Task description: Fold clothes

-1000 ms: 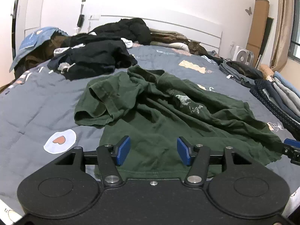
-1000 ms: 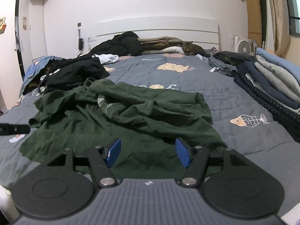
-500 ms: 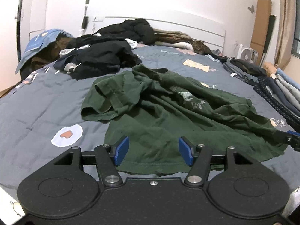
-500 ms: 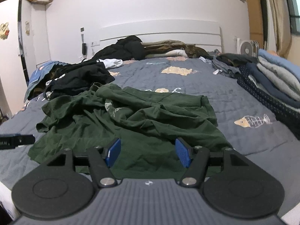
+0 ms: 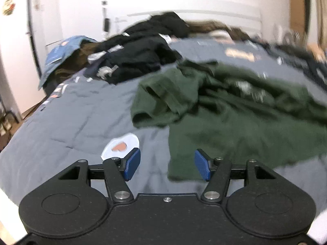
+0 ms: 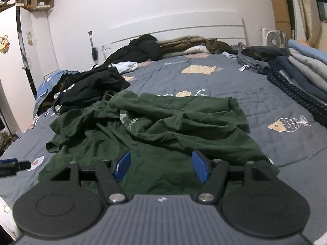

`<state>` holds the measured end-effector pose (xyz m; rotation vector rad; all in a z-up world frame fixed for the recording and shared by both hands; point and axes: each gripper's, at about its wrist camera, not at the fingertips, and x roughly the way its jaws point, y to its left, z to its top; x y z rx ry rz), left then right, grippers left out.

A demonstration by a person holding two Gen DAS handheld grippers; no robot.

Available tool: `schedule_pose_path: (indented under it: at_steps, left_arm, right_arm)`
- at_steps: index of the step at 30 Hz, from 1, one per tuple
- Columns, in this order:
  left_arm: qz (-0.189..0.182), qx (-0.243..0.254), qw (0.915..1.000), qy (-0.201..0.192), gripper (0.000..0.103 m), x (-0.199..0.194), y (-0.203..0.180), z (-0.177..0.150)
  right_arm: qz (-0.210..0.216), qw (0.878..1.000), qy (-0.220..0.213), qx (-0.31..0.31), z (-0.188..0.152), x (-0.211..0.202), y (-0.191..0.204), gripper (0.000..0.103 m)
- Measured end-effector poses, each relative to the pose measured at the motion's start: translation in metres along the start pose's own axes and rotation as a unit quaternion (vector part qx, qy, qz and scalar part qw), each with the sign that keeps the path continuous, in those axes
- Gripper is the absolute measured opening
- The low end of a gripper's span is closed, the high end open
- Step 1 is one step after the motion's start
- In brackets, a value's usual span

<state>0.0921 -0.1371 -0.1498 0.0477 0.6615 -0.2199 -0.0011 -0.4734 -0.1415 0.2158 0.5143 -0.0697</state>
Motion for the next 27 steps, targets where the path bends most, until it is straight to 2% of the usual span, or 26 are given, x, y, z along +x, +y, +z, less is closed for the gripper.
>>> schedule_pose_path:
  at_steps: [7, 10, 14, 15, 17, 19, 20, 23, 27]
  left_arm:
    - [-0.032, 0.025, 0.9982, 0.044, 0.058, 0.022, 0.000, -0.011]
    - [-0.036, -0.021, 0.9972, 0.062, 0.058, 0.038, 0.012, -0.009]
    - [-0.079, -0.116, 0.9871, 0.077, 0.056, 0.056, 0.031, -0.005]
    - [-0.086, -0.121, 0.9859, 0.077, 0.053, 0.059, 0.031, -0.004]
    - [-0.102, -0.125, 0.9838, 0.080, 0.039, 0.062, 0.029, -0.004]
    - [-0.116, -0.128, 0.9815, 0.083, 0.015, 0.063, 0.027, -0.005]
    - [-0.124, -0.132, 0.9800, 0.082, 0.011, 0.062, 0.026, -0.004]
    - [-0.145, -0.154, 0.9750, 0.068, 0.009, 0.049, 0.029, 0.001]
    - [-0.170, -0.195, 0.9636, 0.066, 0.006, 0.024, 0.039, 0.006]
  right_arm:
    - [0.028, 0.999, 0.016, 0.025, 0.008, 0.019, 0.009, 0.068]
    - [0.038, 0.999, 0.020, 0.023, 0.008, 0.024, 0.015, 0.069]
    - [0.046, 0.998, 0.027, 0.017, 0.007, 0.030, 0.020, 0.070]
    - [0.047, 0.998, 0.029, 0.016, 0.006, 0.031, 0.021, 0.070]
    - [0.046, 0.998, 0.033, 0.021, 0.006, 0.034, 0.019, 0.070]
    - [0.044, 0.998, 0.038, 0.033, 0.007, 0.036, 0.015, 0.070]
    - [0.044, 0.997, 0.040, 0.039, 0.008, 0.037, 0.014, 0.070]
    - [0.044, 0.997, 0.040, 0.059, 0.010, 0.038, 0.008, 0.070]
    - [0.043, 0.995, 0.035, 0.077, 0.012, 0.037, 0.003, 0.070]
